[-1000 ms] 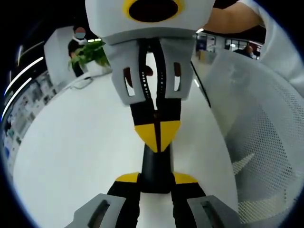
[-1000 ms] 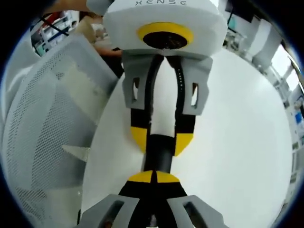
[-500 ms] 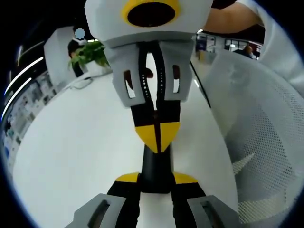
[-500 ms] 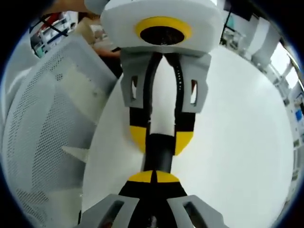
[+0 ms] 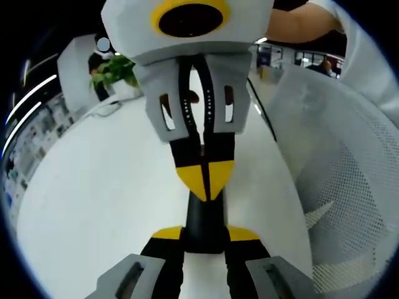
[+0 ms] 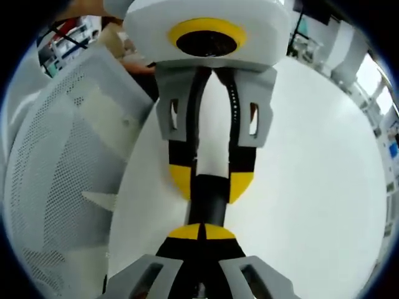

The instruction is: Press the specified remote control buttons in sequence, fully releasing each button before pressing the next.

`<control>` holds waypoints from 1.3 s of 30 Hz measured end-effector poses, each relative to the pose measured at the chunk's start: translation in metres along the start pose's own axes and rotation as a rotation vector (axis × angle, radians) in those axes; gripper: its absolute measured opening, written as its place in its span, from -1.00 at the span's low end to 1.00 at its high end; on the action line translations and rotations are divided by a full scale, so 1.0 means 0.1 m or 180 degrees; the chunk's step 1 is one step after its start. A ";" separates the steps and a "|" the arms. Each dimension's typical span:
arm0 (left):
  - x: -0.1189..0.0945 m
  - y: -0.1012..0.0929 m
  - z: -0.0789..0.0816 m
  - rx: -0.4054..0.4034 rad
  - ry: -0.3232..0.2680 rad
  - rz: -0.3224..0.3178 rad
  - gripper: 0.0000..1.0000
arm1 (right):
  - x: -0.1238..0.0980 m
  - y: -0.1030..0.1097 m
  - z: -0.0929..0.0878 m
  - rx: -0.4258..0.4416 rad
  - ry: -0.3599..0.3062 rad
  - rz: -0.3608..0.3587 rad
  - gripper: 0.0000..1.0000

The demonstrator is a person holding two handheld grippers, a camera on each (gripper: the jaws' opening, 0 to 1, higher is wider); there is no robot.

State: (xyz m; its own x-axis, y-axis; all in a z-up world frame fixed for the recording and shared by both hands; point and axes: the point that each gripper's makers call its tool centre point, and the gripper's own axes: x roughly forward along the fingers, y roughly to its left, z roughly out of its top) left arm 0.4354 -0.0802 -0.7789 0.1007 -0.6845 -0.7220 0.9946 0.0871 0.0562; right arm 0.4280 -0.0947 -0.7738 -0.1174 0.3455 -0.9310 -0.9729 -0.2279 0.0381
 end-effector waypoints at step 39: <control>-0.01 0.00 0.00 0.0024 0.0035 0.0019 -0.53 | -0.04 0.04 0.02 -0.0008 -0.0029 -0.0063 -1.00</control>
State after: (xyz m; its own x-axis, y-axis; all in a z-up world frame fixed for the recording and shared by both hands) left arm 0.4350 -0.0793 -0.7784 0.1064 -0.6761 -0.7291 0.9942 0.0857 0.0656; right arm 0.4241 -0.0948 -0.7694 -0.0999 0.3584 -0.9282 -0.9746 -0.2232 0.0187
